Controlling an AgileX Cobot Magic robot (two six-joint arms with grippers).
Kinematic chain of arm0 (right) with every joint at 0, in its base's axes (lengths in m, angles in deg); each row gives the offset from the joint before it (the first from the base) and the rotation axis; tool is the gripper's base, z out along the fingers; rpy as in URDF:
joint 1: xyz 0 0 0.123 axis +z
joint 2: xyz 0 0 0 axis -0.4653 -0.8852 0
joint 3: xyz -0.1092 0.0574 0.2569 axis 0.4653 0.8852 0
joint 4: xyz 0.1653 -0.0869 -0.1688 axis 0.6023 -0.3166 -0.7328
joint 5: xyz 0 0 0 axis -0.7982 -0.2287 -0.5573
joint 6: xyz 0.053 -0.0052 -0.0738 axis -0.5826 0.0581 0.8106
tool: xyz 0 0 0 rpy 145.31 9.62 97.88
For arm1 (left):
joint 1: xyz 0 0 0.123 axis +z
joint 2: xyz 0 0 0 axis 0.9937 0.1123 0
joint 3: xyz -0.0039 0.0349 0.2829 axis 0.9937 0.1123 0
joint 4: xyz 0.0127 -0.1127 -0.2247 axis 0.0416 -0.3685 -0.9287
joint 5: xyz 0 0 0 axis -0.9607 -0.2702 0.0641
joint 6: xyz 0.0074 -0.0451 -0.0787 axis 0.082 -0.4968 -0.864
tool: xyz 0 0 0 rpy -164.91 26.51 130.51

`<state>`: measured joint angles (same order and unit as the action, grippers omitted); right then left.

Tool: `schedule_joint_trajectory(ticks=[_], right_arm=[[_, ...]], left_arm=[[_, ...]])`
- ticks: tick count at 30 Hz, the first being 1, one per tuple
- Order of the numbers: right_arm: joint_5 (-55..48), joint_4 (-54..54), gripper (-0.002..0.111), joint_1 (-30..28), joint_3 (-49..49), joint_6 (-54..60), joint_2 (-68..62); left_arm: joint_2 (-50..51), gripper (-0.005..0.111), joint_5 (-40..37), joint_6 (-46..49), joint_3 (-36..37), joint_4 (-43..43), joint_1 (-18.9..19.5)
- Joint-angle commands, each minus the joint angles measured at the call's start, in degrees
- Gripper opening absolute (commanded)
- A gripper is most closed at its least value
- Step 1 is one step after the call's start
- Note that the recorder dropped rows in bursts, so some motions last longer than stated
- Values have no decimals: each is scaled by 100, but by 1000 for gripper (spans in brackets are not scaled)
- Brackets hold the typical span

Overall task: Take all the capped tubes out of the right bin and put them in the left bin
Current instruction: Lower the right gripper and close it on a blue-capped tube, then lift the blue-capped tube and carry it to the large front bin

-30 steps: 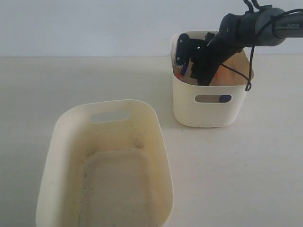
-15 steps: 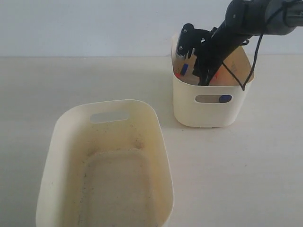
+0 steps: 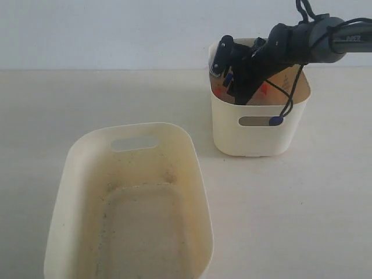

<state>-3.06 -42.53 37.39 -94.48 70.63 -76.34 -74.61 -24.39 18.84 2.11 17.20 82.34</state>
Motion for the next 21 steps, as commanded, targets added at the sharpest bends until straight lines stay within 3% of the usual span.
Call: schedule_joint_trajectory(ticks=[1, 3, 5, 9, 10, 21], right_arm=[[-48, -99, 51, -53, 29, 11, -301], [-48, -99, 50, -53, 29, -6, -349], [-89, -99, 41, -53, 29, -6, -360], [-130, -99, 3, -53, 29, -6, -360], [-130, -99, 0, -53, 29, -36, -350], [-685, -99, 0, -53, 29, -584, 628]], left_arm=[[1, 4, 85, -66, -21, -64, 6], [1, 4, 85, -66, -21, -64, 6], [1, 4, 85, -66, -21, -64, 6], [1, 4, 85, -66, -21, -64, 6], [1, 4, 85, -66, -21, -64, 6], [1, 4, 85, -66, -21, -64, 6]])
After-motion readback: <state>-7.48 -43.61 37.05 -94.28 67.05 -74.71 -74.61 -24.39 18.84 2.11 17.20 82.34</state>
